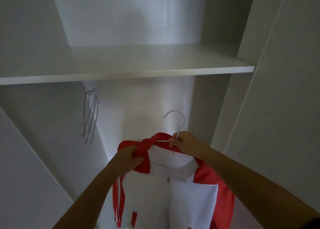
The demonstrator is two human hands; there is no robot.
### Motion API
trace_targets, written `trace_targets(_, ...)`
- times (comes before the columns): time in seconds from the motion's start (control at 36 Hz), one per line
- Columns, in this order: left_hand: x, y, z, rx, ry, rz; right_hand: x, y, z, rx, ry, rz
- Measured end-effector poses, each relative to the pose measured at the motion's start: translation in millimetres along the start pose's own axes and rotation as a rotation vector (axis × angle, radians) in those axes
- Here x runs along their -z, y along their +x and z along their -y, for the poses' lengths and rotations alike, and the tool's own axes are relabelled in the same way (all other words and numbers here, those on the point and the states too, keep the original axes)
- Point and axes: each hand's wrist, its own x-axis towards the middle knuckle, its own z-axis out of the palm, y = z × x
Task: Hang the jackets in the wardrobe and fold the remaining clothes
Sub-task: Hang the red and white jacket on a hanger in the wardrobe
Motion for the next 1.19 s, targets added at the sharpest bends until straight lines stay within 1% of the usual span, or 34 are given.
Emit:
trace_targets(0.06, 1, 25, -3, -0.138, 0.146, -0.179, 3, 16, -2, 0.006, 0.001, -0.011)
trace_targets(0.08, 0, 39, -5, -0.218, 0.228, -0.223, 6, 25, -3, 0.01, 0.0, -0.023)
trace_targets(0.14, -3, 68, -9, -0.348, 0.399, -0.26, 12, 44, -7, 0.005, -0.025, -0.046)
trace_targets(0.17, -5, 83, -10, -0.397, 0.446, -0.283, 16, 54, -9, -0.001, -0.034, -0.051)
trace_targets(0.22, -7, 112, -13, -0.45, 0.462, -0.324, 22, 71, -15, -0.023, -0.02, -0.036)
trace_targets(0.25, -9, 128, -14, -0.464, 0.47, -0.324, 24, 79, -20, -0.038, 0.003, -0.024)
trace_targets(0.33, -14, 171, -15, -0.493, 0.491, -0.251, 27, 102, -36, -0.081, 0.078, -0.026)
trace_targets(0.44, -16, 217, -8, -0.57, 0.491, -0.236, 34, 129, -55, -0.104, 0.14, -0.13)
trace_targets(0.56, -14, 253, -4, -0.56, 0.494, -0.256, 44, 156, -67, -0.094, 0.225, -0.225)
trace_targets(0.72, 0, 286, -18, -0.553, 0.415, -0.354, 64, 201, -74, -0.014, -0.005, -0.397)
trace_targets(0.89, 27, 310, -47, -0.567, 0.412, -0.462, 93, 232, -54, -0.006, -0.057, -0.594)
trace_targets(1.03, 50, 328, -60, -0.544, 0.427, -0.495, 110, 256, -36, -0.044, -0.024, -0.651)
trace_targets(1.19, 43, 346, -49, -0.498, 0.436, -0.461, 102, 281, -44, -0.159, -0.016, -0.63)
